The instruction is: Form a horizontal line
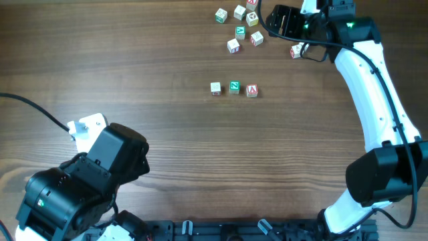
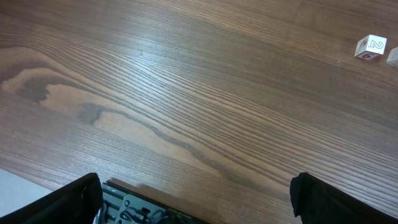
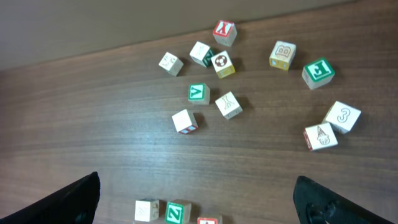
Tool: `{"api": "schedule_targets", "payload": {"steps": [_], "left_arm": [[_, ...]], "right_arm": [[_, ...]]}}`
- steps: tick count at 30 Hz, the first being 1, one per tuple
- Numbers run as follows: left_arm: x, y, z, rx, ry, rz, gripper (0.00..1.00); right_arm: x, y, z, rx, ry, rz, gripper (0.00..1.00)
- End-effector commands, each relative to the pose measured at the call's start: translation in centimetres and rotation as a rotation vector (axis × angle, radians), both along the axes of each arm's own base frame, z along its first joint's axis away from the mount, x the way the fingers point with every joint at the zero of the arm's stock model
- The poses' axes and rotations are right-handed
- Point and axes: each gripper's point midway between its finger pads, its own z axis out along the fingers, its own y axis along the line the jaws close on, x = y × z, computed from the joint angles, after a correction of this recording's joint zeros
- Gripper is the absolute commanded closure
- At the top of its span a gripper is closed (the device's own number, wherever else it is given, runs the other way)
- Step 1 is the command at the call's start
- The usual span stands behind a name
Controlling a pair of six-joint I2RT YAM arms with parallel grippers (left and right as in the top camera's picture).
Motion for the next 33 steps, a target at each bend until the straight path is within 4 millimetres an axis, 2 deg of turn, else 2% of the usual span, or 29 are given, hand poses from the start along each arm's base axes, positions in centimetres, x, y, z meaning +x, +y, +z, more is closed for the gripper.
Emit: {"api": "schedule_targets", "payload": {"steps": [1,5,12,15,19,27,33], "left_arm": [[-0.1,0.0,0.1,-0.005,-0.005,0.002,0.00],[-0.1,0.0,0.1,-0.005,-0.005,0.002,0.00],[-0.1,0.0,0.1,-0.005,-0.005,0.002,0.00],[-0.1,0.0,0.1,-0.005,-0.005,0.002,0.00],[-0.1,0.0,0.1,-0.005,-0.005,0.002,0.00],[-0.1,0.0,0.1,-0.005,-0.005,0.002,0.00],[-0.1,0.0,0.1,-0.005,-0.005,0.002,0.00]], "right_arm": [[0.3,0.3,3.4,0.008,-0.095,0.028,0.00],[0.6,0.3,3.8,0.000,-0.119,0.038,0.00],[1.4,-1.7,3.4,-0.067,-0.124,-0.070,0.00],[1.9,-2.2,1.9,-0.069,-0.090,-0.119,0.00],[3.1,-2.0,-1.1,-0.030,-0.029,-0.167,0.00],[4.5,-0.1,-2.9,0.072,-0.006,-0.131,0.00],[3.5,-0.3,-4.1,0.063,0.057,-0.138,0.01]]}}
